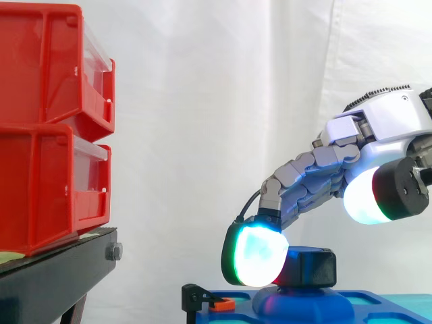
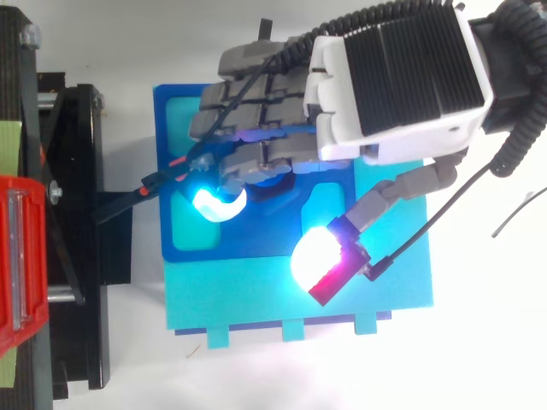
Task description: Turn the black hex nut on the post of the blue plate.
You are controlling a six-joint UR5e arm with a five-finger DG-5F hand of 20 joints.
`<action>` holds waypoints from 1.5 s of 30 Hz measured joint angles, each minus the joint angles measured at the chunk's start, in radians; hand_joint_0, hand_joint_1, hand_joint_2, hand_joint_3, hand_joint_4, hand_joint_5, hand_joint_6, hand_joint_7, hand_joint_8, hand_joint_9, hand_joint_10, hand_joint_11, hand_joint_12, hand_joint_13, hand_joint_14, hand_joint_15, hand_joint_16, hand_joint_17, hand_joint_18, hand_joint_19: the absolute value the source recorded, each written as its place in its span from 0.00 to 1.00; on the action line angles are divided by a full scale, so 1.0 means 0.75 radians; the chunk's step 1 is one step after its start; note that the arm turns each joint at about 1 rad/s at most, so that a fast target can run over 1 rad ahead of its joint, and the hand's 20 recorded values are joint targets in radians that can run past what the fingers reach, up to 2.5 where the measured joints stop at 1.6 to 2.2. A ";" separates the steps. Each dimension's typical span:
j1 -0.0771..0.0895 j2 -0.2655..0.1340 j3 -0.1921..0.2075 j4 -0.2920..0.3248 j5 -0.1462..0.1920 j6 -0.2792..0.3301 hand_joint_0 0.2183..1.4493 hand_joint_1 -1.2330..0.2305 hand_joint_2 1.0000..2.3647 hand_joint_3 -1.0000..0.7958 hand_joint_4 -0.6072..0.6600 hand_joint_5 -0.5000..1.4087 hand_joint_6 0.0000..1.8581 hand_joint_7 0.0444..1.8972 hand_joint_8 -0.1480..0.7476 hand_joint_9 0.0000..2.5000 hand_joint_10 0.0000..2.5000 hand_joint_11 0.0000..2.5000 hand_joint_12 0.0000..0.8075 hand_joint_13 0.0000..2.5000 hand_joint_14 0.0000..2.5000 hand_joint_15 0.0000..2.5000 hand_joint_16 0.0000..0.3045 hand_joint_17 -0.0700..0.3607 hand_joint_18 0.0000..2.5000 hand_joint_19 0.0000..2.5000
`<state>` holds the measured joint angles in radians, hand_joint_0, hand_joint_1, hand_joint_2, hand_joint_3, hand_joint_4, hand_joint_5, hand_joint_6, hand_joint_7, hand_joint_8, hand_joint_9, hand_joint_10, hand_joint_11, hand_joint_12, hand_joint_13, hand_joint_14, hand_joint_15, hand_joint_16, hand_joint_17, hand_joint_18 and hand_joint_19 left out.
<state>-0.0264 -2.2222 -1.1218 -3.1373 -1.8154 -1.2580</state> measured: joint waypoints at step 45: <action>-0.153 0.001 0.072 0.012 -0.199 -0.116 0.21 0.58 0.00 0.28 0.59 0.15 0.27 0.37 0.45 0.14 0.00 0.00 0.46 0.12 0.00 0.02 0.18 0.45 0.10 0.07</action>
<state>-0.1414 -2.2214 -1.0681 -3.1284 -1.9648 -1.3452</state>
